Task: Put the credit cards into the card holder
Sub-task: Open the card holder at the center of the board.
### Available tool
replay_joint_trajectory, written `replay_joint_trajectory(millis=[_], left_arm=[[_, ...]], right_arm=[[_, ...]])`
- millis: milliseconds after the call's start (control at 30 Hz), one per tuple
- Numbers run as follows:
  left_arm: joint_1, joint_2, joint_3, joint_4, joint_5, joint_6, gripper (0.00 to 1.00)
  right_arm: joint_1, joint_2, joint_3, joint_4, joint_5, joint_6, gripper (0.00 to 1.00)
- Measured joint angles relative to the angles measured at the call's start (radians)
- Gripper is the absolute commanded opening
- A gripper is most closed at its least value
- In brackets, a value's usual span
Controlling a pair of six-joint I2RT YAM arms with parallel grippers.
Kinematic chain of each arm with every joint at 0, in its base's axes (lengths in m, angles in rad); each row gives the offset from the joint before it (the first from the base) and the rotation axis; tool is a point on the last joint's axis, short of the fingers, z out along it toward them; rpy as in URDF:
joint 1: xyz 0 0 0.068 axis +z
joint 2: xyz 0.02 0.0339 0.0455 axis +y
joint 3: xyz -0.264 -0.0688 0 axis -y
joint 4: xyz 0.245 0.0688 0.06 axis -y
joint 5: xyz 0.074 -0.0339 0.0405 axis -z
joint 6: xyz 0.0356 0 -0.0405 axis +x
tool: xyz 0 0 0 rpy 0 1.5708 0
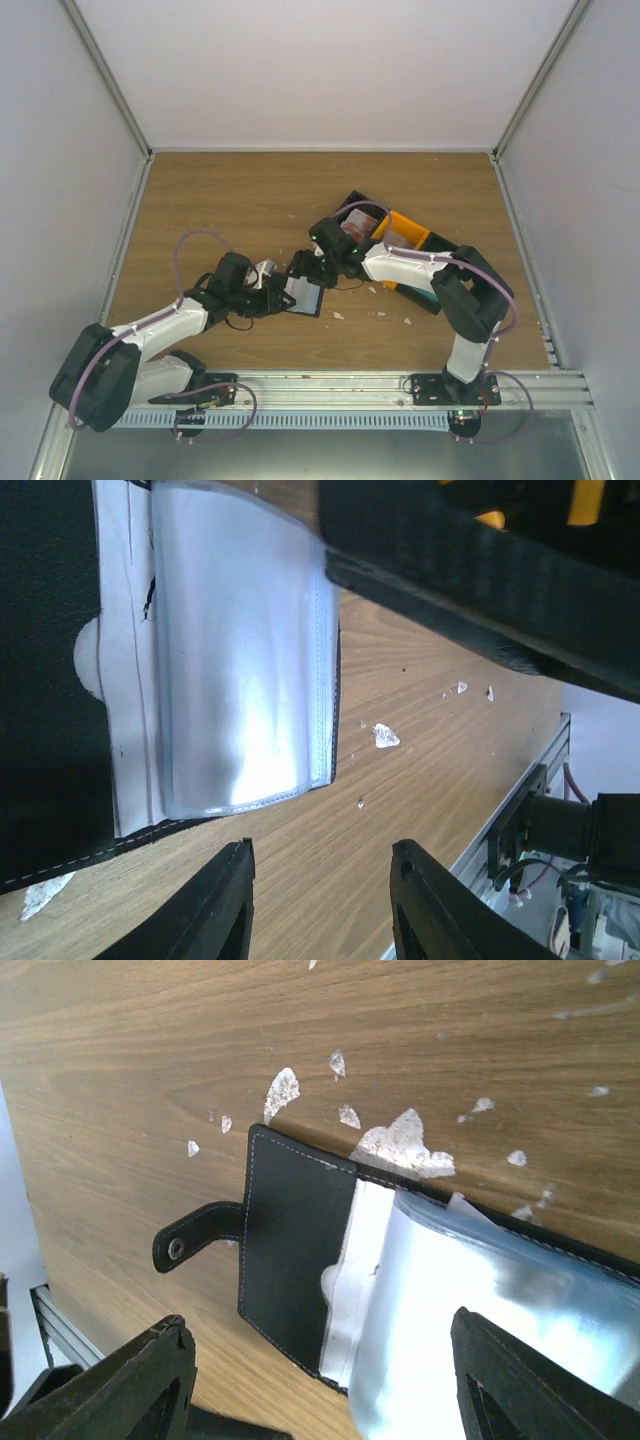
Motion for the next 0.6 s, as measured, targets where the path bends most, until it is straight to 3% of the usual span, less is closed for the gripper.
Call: replay_joint_trajectory(millis=[133,400,600], left_arm=[[-0.005,0.032,0.001,0.008,-0.010,0.010,0.49],[-0.005,0.102,0.004,0.010,-0.065,0.024,0.49],[-0.005,0.137,0.004,0.015,-0.081,0.024,0.49]], right_arm=[[0.000,-0.038,-0.031,-0.008,0.019,0.004,0.71],[0.002,-0.014,-0.039,-0.018,-0.002,0.010,0.73],[0.006,0.023,-0.003,-0.062,-0.002,0.011,0.81]])
